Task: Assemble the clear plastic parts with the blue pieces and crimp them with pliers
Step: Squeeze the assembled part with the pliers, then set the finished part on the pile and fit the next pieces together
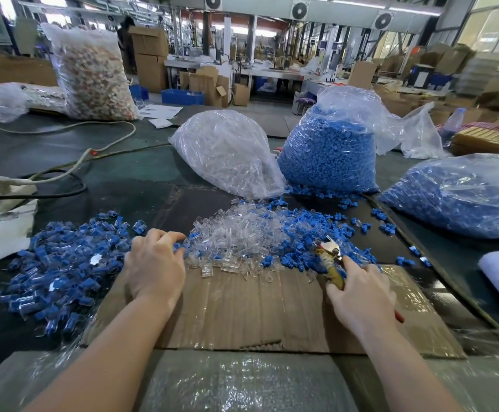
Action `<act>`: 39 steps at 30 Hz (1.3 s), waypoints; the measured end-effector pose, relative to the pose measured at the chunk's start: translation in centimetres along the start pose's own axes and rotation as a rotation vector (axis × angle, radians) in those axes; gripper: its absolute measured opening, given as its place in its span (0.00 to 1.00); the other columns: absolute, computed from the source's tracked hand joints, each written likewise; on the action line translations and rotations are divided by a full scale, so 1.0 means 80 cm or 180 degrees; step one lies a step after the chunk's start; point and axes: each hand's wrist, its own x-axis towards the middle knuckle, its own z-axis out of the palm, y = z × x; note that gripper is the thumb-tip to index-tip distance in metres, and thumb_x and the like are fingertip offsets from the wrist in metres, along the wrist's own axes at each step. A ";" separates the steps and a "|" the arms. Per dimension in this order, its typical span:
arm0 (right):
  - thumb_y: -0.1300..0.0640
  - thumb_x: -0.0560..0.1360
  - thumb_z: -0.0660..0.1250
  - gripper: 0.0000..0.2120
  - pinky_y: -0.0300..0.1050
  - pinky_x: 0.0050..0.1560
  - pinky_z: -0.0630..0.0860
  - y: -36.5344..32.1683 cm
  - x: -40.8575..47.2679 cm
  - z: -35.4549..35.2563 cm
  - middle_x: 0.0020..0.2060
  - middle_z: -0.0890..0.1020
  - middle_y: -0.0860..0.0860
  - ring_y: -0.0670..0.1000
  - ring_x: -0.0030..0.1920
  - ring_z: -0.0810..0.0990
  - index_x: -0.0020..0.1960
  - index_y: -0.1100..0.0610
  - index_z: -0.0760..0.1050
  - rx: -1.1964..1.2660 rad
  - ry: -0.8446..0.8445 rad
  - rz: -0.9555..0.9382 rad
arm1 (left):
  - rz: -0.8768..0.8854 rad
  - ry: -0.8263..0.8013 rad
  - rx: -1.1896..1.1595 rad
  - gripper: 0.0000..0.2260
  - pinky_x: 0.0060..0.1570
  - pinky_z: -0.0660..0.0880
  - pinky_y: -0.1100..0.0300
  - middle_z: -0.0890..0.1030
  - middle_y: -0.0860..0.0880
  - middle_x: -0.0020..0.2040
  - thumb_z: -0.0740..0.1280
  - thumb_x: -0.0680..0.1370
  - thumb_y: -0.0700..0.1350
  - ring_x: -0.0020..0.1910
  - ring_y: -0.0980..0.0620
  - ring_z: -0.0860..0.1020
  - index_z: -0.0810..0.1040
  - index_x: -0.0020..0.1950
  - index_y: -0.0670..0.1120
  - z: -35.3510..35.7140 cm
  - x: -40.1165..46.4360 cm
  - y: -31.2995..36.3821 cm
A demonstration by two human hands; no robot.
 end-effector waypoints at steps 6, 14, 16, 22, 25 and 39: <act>0.41 0.77 0.58 0.26 0.53 0.62 0.67 0.008 0.007 0.005 0.64 0.70 0.56 0.56 0.64 0.67 0.71 0.51 0.62 -0.0221 0.0062 0.0046 | 0.0660 -0.0501 -0.0990 0.07 0.45 0.64 0.68 0.77 0.53 0.46 0.67 0.76 0.42 0.46 0.57 0.69 0.81 0.53 0.48 0.018 -0.033 0.050; 0.37 0.78 0.53 0.28 0.53 0.63 0.67 0.003 0.014 0.011 0.66 0.68 0.57 0.57 0.66 0.67 0.72 0.51 0.60 -0.0377 -0.0094 0.0035 | 0.1620 -0.1357 -0.1059 0.15 0.55 0.63 0.71 0.74 0.54 0.54 0.61 0.80 0.46 0.52 0.61 0.67 0.73 0.66 0.51 0.038 -0.063 0.088; 0.37 0.78 0.52 0.27 0.55 0.64 0.66 0.000 0.012 0.011 0.66 0.68 0.57 0.57 0.67 0.66 0.72 0.50 0.60 -0.0396 -0.0091 0.0050 | 0.1730 -0.1363 -0.0972 0.15 0.54 0.61 0.72 0.73 0.54 0.56 0.59 0.80 0.48 0.53 0.61 0.66 0.72 0.67 0.52 0.041 -0.065 0.088; 0.45 0.79 0.58 0.21 0.52 0.67 0.61 -0.021 0.012 0.014 0.65 0.69 0.49 0.52 0.66 0.65 0.70 0.47 0.64 -0.0181 0.0484 -0.0776 | 0.1745 -0.1274 -0.1071 0.13 0.54 0.63 0.72 0.75 0.55 0.54 0.61 0.79 0.48 0.51 0.61 0.67 0.75 0.63 0.51 0.046 -0.065 0.083; 0.52 0.80 0.57 0.16 0.51 0.66 0.60 -0.038 0.012 0.026 0.64 0.70 0.45 0.50 0.65 0.65 0.68 0.45 0.68 -0.0149 0.0352 -0.1233 | 0.1681 -0.1220 -0.1111 0.12 0.55 0.65 0.69 0.76 0.53 0.53 0.63 0.78 0.47 0.52 0.58 0.70 0.77 0.62 0.50 0.046 -0.067 0.081; 0.56 0.80 0.56 0.08 0.53 0.60 0.55 -0.061 0.013 0.055 0.52 0.75 0.44 0.50 0.56 0.69 0.54 0.46 0.71 -0.0283 0.0473 -0.1047 | 0.1544 -0.1122 -0.1179 0.09 0.54 0.64 0.66 0.78 0.52 0.54 0.63 0.78 0.46 0.53 0.54 0.72 0.76 0.58 0.49 0.042 -0.068 0.080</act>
